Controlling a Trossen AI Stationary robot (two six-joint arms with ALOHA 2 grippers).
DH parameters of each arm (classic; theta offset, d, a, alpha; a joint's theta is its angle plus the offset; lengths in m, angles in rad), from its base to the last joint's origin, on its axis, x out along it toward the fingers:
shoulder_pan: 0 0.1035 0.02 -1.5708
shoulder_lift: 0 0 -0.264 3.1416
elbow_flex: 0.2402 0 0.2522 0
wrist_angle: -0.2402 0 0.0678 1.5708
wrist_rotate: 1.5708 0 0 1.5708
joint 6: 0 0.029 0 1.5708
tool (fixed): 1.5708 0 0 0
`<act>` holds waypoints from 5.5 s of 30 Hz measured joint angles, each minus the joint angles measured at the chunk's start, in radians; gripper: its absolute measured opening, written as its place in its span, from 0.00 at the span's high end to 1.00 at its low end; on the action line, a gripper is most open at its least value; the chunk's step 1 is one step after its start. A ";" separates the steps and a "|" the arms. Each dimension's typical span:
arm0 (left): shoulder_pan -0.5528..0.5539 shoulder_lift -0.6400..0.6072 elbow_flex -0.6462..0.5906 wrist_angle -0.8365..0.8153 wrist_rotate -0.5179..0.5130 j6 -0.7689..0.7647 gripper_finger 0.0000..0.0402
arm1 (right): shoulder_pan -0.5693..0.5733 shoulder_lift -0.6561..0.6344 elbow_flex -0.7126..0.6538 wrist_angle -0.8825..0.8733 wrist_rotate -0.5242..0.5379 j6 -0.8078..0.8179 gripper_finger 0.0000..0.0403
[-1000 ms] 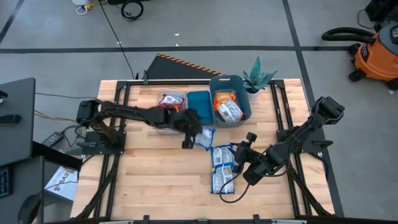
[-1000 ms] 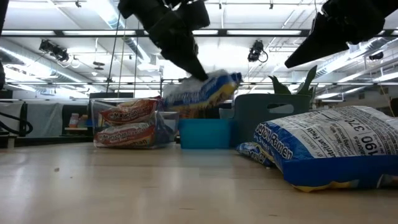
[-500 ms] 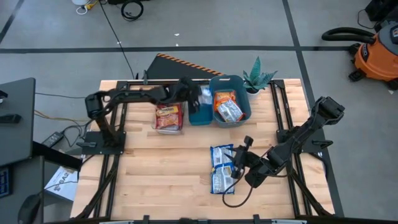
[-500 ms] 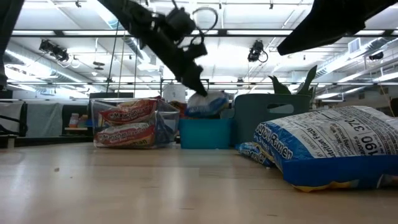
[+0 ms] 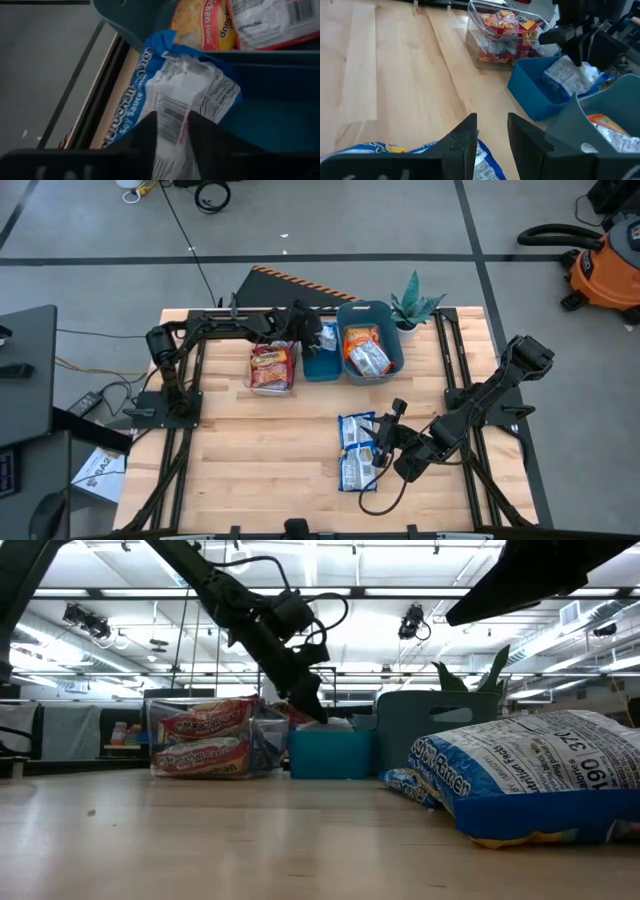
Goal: Sort Maruchan noodles
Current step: Put the blue noodle pack into the blue bin
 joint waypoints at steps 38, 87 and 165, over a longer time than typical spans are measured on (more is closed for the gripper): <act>-0.433 0.188 0.002 0.228 0.177 -0.391 0.57 | -0.002 -0.176 0.000 -0.436 -0.141 0.130 0.75; -0.465 -0.001 0.000 0.091 0.068 -0.202 0.99 | 0.097 -0.151 0.001 -0.221 0.040 0.025 0.75; -0.577 -0.090 0.001 -0.103 0.192 -0.202 0.58 | 0.005 -0.151 -0.050 -0.074 0.020 -0.071 0.75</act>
